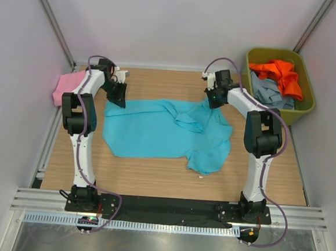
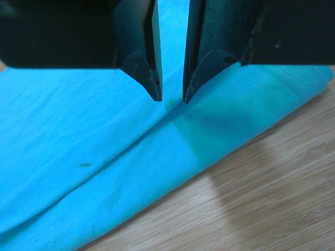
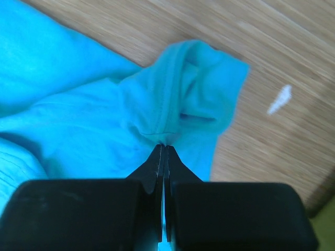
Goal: Fold and stack the t-shirts
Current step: Fold the tshirt
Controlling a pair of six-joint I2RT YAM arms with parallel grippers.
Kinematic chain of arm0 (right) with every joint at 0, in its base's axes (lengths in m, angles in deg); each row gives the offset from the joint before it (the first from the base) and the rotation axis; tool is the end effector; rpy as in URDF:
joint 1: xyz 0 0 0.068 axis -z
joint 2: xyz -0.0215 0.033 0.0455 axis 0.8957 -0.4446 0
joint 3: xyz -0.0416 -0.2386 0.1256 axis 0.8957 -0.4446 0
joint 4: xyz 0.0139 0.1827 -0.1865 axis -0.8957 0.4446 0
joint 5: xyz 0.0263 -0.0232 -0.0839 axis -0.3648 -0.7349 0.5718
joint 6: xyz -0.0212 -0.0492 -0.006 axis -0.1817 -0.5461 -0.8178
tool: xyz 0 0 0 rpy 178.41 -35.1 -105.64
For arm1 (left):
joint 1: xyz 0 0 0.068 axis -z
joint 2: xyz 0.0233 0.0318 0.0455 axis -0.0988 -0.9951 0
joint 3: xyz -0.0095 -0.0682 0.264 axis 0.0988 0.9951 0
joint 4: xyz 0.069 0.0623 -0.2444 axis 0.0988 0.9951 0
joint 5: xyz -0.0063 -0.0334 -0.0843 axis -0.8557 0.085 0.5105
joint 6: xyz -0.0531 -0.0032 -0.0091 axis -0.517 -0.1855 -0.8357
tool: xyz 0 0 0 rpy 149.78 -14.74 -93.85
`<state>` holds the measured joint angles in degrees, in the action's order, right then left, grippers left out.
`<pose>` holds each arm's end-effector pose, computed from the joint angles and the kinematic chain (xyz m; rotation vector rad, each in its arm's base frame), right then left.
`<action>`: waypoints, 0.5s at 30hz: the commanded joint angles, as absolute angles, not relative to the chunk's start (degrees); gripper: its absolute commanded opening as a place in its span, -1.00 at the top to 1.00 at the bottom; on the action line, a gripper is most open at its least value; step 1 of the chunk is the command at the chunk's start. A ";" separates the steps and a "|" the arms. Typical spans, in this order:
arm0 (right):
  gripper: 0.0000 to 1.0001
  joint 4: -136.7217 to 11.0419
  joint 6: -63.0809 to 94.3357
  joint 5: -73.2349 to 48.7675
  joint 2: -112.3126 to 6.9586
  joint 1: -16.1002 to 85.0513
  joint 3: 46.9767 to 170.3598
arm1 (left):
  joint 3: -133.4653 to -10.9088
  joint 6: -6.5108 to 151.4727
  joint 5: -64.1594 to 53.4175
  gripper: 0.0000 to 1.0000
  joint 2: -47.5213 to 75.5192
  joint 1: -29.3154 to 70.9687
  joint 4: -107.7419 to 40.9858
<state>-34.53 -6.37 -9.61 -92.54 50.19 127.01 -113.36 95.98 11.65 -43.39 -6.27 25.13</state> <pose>0.4495 0.1104 0.1917 -0.6612 2.4558 0.0994 0.4765 -0.0102 0.1792 0.3528 2.7716 -0.5849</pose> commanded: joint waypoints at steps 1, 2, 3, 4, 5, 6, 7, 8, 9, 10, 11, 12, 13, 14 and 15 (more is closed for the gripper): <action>0.98 -36.28 -8.32 -7.14 -86.21 52.88 125.41 | -115.51 95.14 13.26 0.54 -43.75 -6.20 24.89; 0.98 -36.36 -8.41 -6.97 -86.03 53.14 125.06 | -115.59 95.05 13.44 0.54 -43.66 -6.20 24.71; 0.98 -36.36 -8.41 -6.88 -85.86 53.40 124.62 | -115.51 94.96 13.44 0.54 -43.75 -6.20 24.80; 0.98 -36.45 -8.41 -6.79 -85.68 53.84 124.53 | -115.59 94.87 13.53 0.55 -43.84 -6.29 24.63; 0.98 -36.45 -8.67 -6.88 -85.59 53.93 124.35 | -115.51 94.87 13.35 0.54 -43.84 -6.20 24.71; 0.97 -36.63 -8.76 -6.70 -85.59 54.02 124.09 | -115.42 94.87 13.44 0.55 -43.75 -6.29 24.71; 0.98 -36.72 -8.85 -6.53 -85.76 54.20 124.00 | -115.42 94.96 13.18 0.55 -43.75 -6.20 24.71; 0.98 -36.80 -9.11 -6.27 -85.94 54.29 123.91 | -115.42 94.87 13.09 0.54 -43.66 -6.20 24.80; 0.95 -37.07 -9.29 -5.83 -86.03 54.29 123.83 | -115.42 94.87 13.09 0.54 -43.75 -6.20 24.63; 0.80 -37.16 -9.21 -5.21 -86.12 54.20 123.74 | -115.33 94.87 13.00 0.54 -43.58 -6.11 24.54; 0.62 -37.33 -9.20 -4.86 -86.38 54.20 123.82 | -115.24 94.87 12.82 0.54 -43.49 -6.20 24.54; 0.45 -37.59 -9.47 -4.86 -86.56 54.20 124.09 | -115.24 94.87 12.74 0.55 -43.40 -6.20 24.54; 0.45 -37.86 -9.73 -1.90 -86.64 54.20 124.18 | -115.24 95.05 12.56 0.54 -43.40 -6.29 24.71; 0.45 -38.03 -10.17 -1.17 -86.65 54.20 124.35 | -115.24 95.22 12.04 0.54 -43.22 -6.20 24.71; 0.49 -38.47 -10.95 -0.29 -86.65 54.20 124.44 | -115.16 95.31 11.86 0.55 -43.13 -6.20 24.80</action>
